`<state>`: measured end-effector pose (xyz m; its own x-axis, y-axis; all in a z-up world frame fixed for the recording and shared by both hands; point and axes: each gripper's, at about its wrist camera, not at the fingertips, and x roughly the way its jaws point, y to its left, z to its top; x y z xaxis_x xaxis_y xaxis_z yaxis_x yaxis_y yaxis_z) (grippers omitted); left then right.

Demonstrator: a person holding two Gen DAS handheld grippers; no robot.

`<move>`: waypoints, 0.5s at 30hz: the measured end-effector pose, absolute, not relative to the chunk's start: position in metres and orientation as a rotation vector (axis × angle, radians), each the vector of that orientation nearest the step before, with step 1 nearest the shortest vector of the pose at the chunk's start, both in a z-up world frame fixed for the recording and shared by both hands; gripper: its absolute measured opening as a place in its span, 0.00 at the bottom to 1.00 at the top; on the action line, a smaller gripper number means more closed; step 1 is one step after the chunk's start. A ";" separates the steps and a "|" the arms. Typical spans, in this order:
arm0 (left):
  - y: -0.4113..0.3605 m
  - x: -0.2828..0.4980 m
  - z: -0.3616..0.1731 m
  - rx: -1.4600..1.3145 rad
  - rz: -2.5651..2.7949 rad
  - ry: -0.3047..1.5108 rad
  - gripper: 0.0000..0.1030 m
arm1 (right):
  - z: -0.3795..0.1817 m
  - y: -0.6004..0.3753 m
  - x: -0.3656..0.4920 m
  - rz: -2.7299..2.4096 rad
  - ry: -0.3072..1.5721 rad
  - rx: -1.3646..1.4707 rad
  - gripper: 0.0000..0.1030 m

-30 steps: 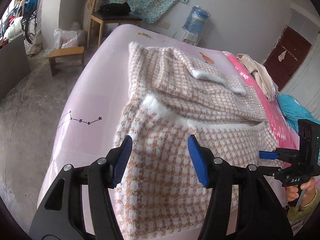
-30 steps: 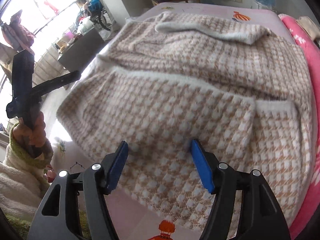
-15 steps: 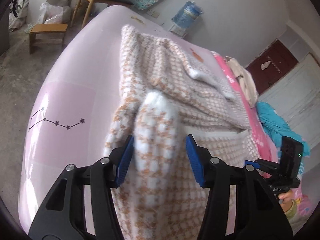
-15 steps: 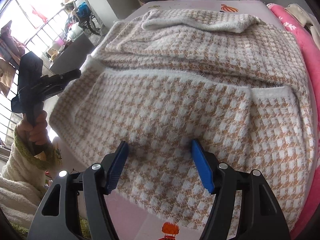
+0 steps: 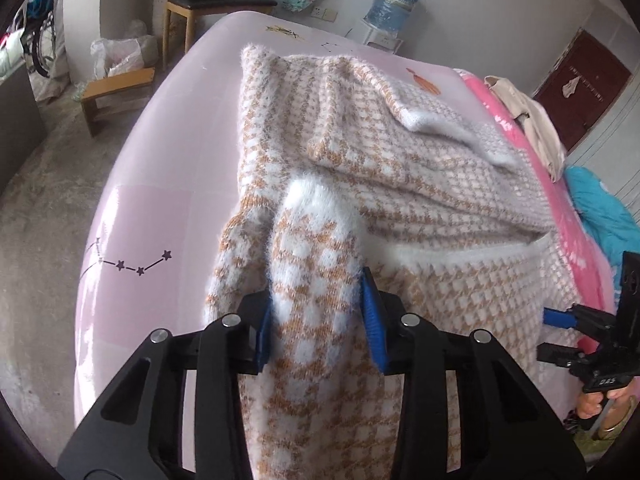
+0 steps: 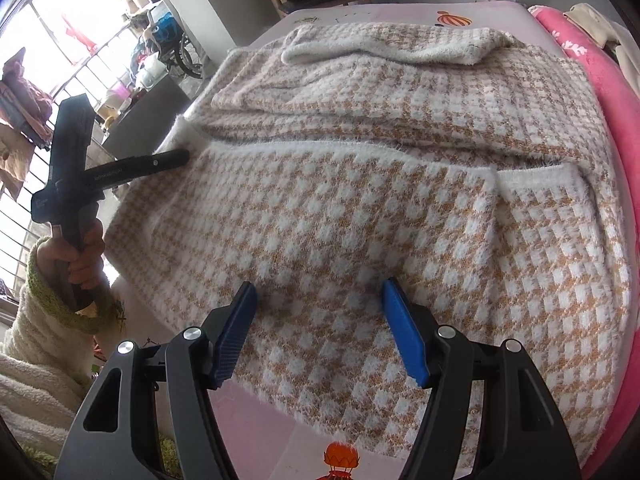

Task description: Fold large clothes

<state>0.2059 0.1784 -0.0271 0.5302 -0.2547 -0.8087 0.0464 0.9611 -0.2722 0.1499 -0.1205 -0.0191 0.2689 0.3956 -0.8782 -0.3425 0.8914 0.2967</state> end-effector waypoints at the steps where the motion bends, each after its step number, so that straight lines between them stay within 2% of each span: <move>1: 0.174 0.204 -0.027 -0.188 -0.157 1.000 0.34 | -0.017 -0.127 0.148 0.495 1.197 0.069 0.62; 6: 0.156 0.197 -0.025 -0.040 -0.056 1.002 0.34 | 0.009 -0.174 0.141 0.394 1.105 0.123 0.62; 11: 0.148 0.195 -0.024 0.013 0.001 0.993 0.34 | 0.024 -0.222 0.166 0.273 1.033 0.154 0.52; 15: 0.144 0.195 -0.023 0.031 0.034 0.988 0.34 | 0.007 -0.238 0.200 0.248 1.056 0.171 0.45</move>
<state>0.1946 0.1437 -0.0234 0.5497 0.0433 -0.8343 -0.0149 0.9990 0.0421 0.1999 -0.2377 0.0067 0.4684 0.2828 -0.8370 -0.1196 0.9590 0.2571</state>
